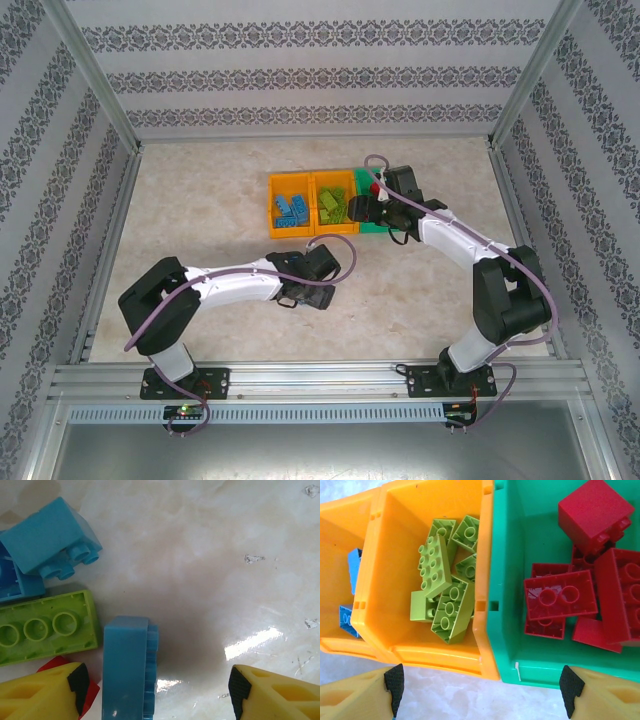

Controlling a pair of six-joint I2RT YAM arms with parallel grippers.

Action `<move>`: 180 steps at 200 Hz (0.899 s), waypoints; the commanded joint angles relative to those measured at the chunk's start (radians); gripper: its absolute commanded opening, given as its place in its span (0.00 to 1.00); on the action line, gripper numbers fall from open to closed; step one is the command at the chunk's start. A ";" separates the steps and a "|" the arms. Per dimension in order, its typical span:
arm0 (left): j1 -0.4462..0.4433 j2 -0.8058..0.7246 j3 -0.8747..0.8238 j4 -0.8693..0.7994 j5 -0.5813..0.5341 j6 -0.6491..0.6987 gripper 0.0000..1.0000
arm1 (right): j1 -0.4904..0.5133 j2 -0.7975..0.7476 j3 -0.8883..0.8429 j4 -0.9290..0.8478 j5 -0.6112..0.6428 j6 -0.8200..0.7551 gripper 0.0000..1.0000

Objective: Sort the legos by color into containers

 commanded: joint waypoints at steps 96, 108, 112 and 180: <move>-0.028 0.078 0.047 -0.031 -0.016 0.016 0.60 | -0.051 -0.055 -0.043 0.029 -0.042 0.028 0.84; -0.031 0.086 0.051 -0.032 -0.015 0.016 0.57 | -0.057 -0.056 -0.047 0.030 -0.048 0.030 0.84; -0.032 0.089 0.053 -0.033 -0.014 0.016 0.56 | -0.058 -0.057 -0.046 0.030 -0.047 0.029 0.84; -0.048 0.152 0.087 -0.040 -0.009 0.012 0.45 | -0.072 -0.059 -0.052 0.036 -0.061 0.036 0.84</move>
